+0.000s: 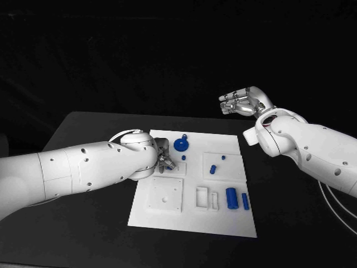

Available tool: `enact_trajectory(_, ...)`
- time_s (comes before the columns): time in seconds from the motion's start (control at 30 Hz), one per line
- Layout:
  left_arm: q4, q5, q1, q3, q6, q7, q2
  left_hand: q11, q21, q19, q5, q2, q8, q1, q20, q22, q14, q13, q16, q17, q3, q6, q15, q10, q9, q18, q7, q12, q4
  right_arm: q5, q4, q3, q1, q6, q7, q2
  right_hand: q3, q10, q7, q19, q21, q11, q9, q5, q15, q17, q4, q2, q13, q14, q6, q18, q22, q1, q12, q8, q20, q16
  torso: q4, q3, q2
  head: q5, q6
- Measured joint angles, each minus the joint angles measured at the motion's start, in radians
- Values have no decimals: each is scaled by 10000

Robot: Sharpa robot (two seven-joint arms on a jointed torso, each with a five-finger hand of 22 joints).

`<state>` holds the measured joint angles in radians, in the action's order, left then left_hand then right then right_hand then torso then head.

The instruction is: Assemble the parts on the task board

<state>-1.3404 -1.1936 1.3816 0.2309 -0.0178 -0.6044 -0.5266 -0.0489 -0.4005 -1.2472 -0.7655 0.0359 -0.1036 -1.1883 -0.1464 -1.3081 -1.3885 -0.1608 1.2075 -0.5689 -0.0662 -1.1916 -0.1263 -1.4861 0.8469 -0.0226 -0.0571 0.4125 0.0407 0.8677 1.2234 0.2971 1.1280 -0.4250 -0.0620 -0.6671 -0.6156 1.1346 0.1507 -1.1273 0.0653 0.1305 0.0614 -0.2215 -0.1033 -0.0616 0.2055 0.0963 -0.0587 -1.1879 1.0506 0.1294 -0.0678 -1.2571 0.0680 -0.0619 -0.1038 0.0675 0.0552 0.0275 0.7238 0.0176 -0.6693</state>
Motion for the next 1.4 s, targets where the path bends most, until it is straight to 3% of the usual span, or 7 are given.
enact_trajectory(0.43, 148, 22, 13, -9, 82, 5, 100, 0, 60, -21, 509, 56, 77, 56, -21, 1, -15, 6, -72, 25, -72, 1, 16, 0, -273, 0, 1, 40, -72, 0, -4, -2, -3, 22, -4, -2, 0, 0, 33, 37, 0, 0, 0, 6, -36, -2, 0, 0, 0, 36, -34, -2, 0, 0, 0, 0, -36, -36, -7, -9, 6, -35, -18)
enact_trajectory(0.5, 175, 29, 15, -10, 101, 7, 118, 0, 126, -44, 659, 56, 75, 56, -31, 2, -15, 6, -120, 72, -145, 1, 17, 0, -327, 146, 1, 40, -144, 0, -2, -2, -4, 23, -4, -3, 0, 0, 34, 37, 0, 0, 0, 6, -36, -2, 0, 0, 0, 36, -35, -2, 0, 0, 0, 0, -36, -37, -7, -10, 6, -41, -22)
enact_trajectory(0.6, 211, 42, 18, -13, 135, 11, 139, 1, 187, -94, 772, -7, 60, 2, -21, 2, -15, 2, -129, 79, -251, 2, 17, 0, -399, 154, 2, 40, -238, 0, 3, -2, -5, 25, -4, -5, 0, 0, 34, 37, 0, 0, 0, 6, -36, -2, 0, 0, 0, 36, -35, -2, 0, 0, 0, 0, -36, -36, -7, -10, 6, -51, -28)
enact_trajectory(0.77, 262, 70, 20, -14, 188, 15, 159, 0, 313, -145, 852, -233, 98, -168, -1, 3, -17, -22, -129, 79, 0, 1, 20, -1, -485, 155, 3, 40, -776, 0, 7, -2, -7, 28, -4, -6, 0, 0, 34, 37, 0, 0, 0, 6, -36, -2, 0, 0, 0, 36, -35, -2, 0, 0, 0, 0, -36, -36, -7, -11, 6, -59, -41)
enact_trajectory(0.97, 301, 85, 12, -5, 213, 15, 177, 0, 350, -180, 1167, -315, 107, -193, -35, 3, 6, -39, -129, 79, 220, -34, -2, -2, -543, 154, 39, 40, -1078, 0, 7, -3, -12, 31, -4, -5, 0, 0, 34, 37, 0, 0, 0, 6, -35, -2, 0, 0, 0, 36, -35, -2, 0, 0, 0, 0, -36, -36, -7, -8, 5, -69, -49)
enact_trajectory(1.1, 322, 87, 8, 0, 216, 11, 182, -1, 350, -179, 1517, -323, 107, -206, -35, 3, 8, -53, -129, 79, 386, -108, -4, -2, -539, 154, 115, 40, -1243, 0, 7, -3, -16, 33, -4, -1, 29, 0, 34, 37, 0, 0, 0, 6, -35, -2, -29, 0, 0, 35, -34, -2, 0, 0, 0, 0, -36, -36, -4, -6, 3, -72, -60)
enact_trajectory(1.4, 349, 106, -23, 17, 215, 2, 206, -2, 396, -215, 2127, -366, 136, -256, 0, 5, 8, -97, -187, 78, 880, -608, -3, 0, -594, 154, 608, 40, -1821, 0, -8, -3, -35, 40, -6, 9, 29, 0, 33, 36, 0, -1, 0, 6, -35, -2, -28, 0, 0, 35, -34, -2, 0, 0, 0, 0, -36, -36, -2, -4, 0, -77, -61)
